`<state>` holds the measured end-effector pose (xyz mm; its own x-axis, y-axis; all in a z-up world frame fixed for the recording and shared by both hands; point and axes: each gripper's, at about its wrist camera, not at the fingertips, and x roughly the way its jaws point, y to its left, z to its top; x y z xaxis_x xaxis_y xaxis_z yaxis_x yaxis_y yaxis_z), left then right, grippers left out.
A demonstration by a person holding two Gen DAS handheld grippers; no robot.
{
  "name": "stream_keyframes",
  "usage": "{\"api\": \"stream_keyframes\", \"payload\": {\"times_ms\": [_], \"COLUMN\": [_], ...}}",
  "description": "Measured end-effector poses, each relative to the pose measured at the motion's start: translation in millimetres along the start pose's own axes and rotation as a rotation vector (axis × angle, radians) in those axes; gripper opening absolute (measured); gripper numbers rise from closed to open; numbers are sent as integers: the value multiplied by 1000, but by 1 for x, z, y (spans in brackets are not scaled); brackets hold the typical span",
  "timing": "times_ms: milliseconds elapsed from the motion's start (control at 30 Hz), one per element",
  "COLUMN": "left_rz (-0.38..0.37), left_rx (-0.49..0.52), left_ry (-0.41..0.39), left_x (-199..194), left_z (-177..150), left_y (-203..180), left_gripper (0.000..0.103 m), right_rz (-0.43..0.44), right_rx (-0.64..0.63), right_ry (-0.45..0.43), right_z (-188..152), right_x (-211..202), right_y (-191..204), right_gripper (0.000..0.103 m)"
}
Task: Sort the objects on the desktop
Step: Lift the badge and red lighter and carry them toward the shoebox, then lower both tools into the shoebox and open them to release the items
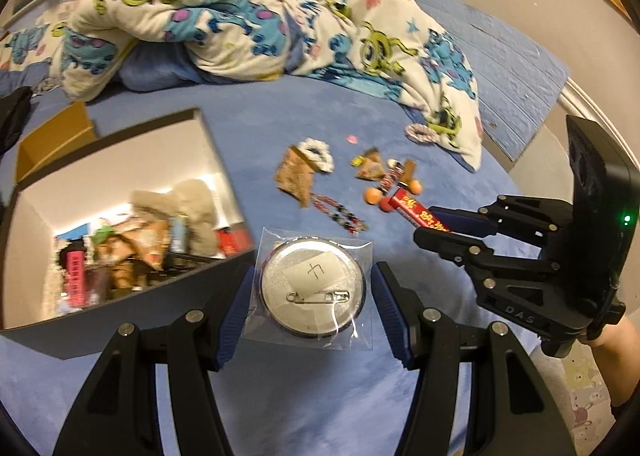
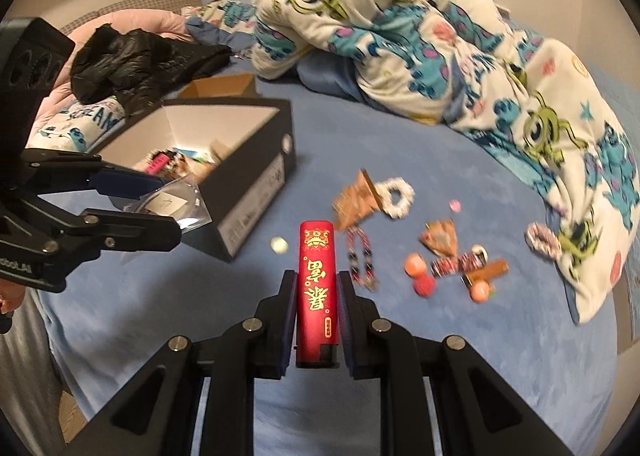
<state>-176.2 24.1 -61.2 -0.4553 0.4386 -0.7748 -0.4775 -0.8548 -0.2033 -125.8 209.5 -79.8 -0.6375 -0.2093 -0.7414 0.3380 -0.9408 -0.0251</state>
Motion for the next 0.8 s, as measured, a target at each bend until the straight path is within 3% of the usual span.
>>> {"api": "stream_keyframes", "payload": {"times_ms": [400,800], "left_rz": [99,165], "left_rx": [-81,-138], "left_ry": [-41,-28], "left_x": [-41,-37], "left_z": [9,14], "left_y": [89,172], "left_gripper": [60,60], "right_rz": [80,160], "right_rx": [-80,-131], "right_ry": [-34,-30], "right_z": [66,125], "right_x": [14,61], "right_y": [65,131], "right_gripper": [19,19]}}
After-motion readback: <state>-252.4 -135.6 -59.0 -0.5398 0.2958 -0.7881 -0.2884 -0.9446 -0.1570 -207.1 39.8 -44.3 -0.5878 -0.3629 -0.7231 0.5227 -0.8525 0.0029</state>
